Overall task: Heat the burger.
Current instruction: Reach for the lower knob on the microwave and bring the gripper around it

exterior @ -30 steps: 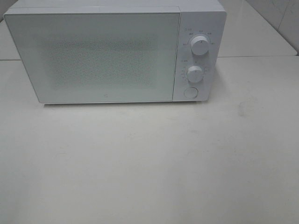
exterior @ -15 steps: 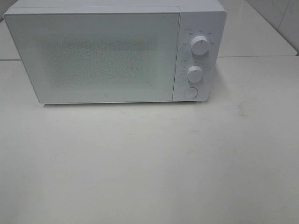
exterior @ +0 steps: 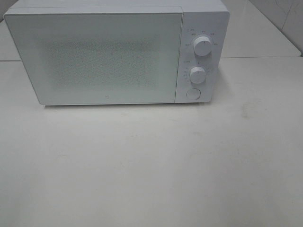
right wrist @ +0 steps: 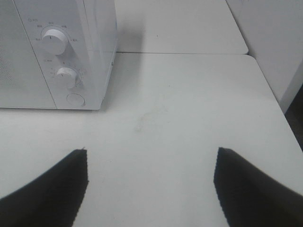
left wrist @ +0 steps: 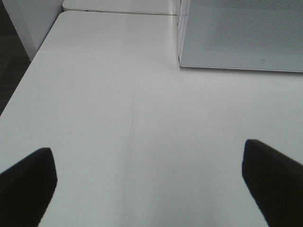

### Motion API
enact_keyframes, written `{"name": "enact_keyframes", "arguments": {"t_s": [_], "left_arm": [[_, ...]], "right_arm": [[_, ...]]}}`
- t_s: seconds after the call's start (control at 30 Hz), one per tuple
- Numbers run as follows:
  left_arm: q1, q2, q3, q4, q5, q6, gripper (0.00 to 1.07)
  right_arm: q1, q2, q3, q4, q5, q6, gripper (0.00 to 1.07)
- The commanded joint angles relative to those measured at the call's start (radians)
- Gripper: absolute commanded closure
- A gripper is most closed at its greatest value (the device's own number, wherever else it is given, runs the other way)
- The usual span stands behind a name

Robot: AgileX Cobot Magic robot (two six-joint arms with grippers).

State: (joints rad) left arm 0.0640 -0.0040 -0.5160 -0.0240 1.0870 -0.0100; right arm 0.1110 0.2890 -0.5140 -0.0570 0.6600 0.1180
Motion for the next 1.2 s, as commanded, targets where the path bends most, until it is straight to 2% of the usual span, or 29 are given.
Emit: {"name": "enact_keyframes", "arguments": {"t_s": [0.03,0.53,1.2], "left_arm": [[0.002,-0.023,0.0,-0.004,-0.014,0.003,0.07],[0.002,-0.023,0.0,-0.004,-0.014,0.003,0.07],[0.002,-0.023,0.0,-0.004,-0.014,0.003,0.07]], "right_arm": [[-0.002,0.093,0.022,-0.003,-0.129,0.007,0.35],[-0.002,0.394,0.101,-0.004,-0.501,0.007,0.35],[-0.002,0.815,0.102,-0.012,-1.023,0.007,0.35]]}}
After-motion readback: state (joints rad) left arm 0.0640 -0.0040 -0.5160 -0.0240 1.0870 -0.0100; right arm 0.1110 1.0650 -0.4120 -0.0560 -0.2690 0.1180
